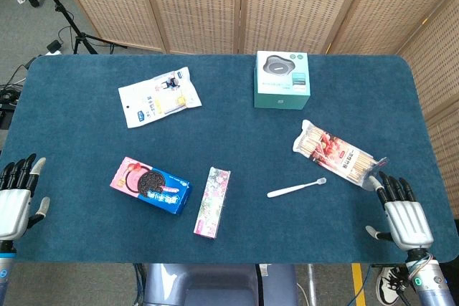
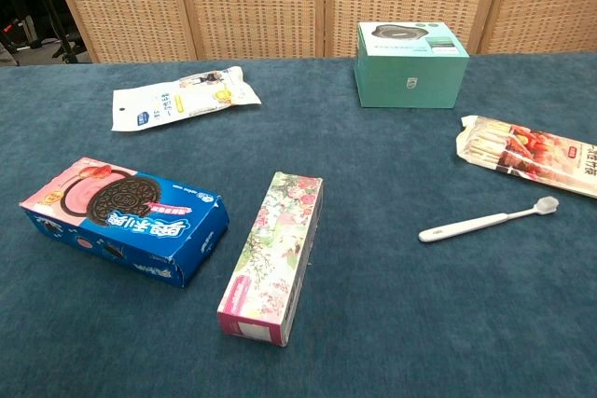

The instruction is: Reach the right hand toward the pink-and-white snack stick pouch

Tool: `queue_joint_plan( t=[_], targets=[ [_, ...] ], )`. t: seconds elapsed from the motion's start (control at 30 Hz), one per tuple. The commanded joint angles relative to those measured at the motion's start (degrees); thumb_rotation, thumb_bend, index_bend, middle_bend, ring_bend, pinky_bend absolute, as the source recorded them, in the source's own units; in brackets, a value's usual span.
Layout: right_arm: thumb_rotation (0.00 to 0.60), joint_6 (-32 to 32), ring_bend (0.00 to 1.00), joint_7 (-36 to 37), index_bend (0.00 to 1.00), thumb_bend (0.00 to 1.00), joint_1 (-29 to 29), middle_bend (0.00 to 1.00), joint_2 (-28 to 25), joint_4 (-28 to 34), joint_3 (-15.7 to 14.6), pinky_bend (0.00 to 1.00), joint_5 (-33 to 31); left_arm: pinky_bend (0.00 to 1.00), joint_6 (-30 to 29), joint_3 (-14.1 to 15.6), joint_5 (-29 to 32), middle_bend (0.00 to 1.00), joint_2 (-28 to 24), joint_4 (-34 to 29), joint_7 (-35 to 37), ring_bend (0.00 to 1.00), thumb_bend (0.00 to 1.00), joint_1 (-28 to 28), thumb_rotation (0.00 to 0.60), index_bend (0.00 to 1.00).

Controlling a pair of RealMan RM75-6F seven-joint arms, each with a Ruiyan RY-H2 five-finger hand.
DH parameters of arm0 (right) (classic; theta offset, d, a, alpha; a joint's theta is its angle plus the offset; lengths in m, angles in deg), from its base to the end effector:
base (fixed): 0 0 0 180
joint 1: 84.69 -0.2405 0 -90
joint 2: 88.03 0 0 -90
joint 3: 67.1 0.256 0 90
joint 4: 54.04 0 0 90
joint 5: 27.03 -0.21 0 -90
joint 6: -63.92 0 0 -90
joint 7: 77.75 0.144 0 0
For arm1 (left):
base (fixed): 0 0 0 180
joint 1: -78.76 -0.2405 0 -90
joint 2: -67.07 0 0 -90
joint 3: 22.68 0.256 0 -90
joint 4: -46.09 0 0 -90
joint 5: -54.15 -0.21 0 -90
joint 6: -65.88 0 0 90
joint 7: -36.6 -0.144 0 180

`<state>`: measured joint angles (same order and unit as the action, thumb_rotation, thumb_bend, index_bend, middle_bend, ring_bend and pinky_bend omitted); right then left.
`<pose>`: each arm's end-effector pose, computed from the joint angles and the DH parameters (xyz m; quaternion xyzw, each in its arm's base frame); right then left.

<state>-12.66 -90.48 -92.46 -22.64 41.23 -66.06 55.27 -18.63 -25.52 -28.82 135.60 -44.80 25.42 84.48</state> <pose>-0.3076 -0.1865 0.1260 0.6546 -0.3892 0.2968 0.5762 -0.3137 0.1854 0.1377 -0.6112 -0.3563 -0.3373 0.6210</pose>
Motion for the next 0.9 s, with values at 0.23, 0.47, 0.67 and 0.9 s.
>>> queue_joint_plan(
  t=[0.23,0.47,0.67,0.9],
  targets=[
    [0.600,-0.2,0.00,0.0,0.00,0.03,0.1,0.00,0.0,-0.1,0.0,0.00,0.2,0.04,-0.2,0.0,-0.1,0.00,-0.1,0.0,0.1,0.00,0.42,-0.1,0.600,0.00],
    [0.600,-1.7,0.00,0.9,0.00,0.02,0.4,0.00,0.1,-0.4,0.2,0.00,1.1,0.04,-0.4,0.1,-0.5,0.00,0.0,-0.1,0.0,0.00,0.42,-0.2,0.600,0.00],
    [0.600,-2.3,0.00,1.3,0.00,0.02,0.6,0.00,0.1,-0.6,0.2,0.00,1.7,0.04,-0.9,0.2,-0.8,0.00,-0.1,-0.2,0.1,0.00,0.42,-0.4,0.600,0.00],
    [0.600,-2.2,0.00,1.5,0.00,0.03,0.6,0.00,0.1,-0.7,0.2,0.00,1.6,0.04,-1.1,0.2,-1.0,0.00,-0.1,-0.2,0.0,0.00,0.42,-0.4,0.600,0.00]
  ],
)
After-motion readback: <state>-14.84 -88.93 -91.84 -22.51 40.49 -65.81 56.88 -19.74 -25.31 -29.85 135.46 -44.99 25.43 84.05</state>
